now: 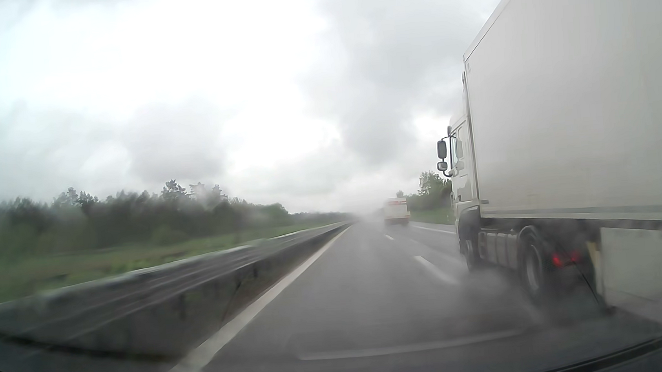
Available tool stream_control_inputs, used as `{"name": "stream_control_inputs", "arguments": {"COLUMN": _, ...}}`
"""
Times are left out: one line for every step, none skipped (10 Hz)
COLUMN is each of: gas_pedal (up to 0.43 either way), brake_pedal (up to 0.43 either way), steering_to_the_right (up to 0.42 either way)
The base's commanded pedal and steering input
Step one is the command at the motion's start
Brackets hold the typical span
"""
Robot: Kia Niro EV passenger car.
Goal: Follow the waypoints while adhering to traffic rules and regulations
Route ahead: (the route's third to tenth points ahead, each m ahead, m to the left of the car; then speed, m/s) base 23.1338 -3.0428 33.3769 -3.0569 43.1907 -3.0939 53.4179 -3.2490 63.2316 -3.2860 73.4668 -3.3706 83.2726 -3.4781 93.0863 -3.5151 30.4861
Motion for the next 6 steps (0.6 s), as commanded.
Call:
{"name": "stream_control_inputs", "arguments": {"gas_pedal": 0.287, "brake_pedal": 0.0, "steering_to_the_right": 0.001}}
{"name": "stream_control_inputs", "arguments": {"gas_pedal": 0.287, "brake_pedal": 0.0, "steering_to_the_right": 0.0}}
{"name": "stream_control_inputs", "arguments": {"gas_pedal": 0.287, "brake_pedal": 0.0, "steering_to_the_right": 0.0}}
{"name": "stream_control_inputs", "arguments": {"gas_pedal": 0.287, "brake_pedal": 0.0, "steering_to_the_right": 0.0}}
{"name": "stream_control_inputs", "arguments": {"gas_pedal": 0.287, "brake_pedal": 0.0, "steering_to_the_right": 0.0}}
{"name": "stream_control_inputs", "arguments": {"gas_pedal": 0.287, "brake_pedal": 0.0, "steering_to_the_right": 0.0}}
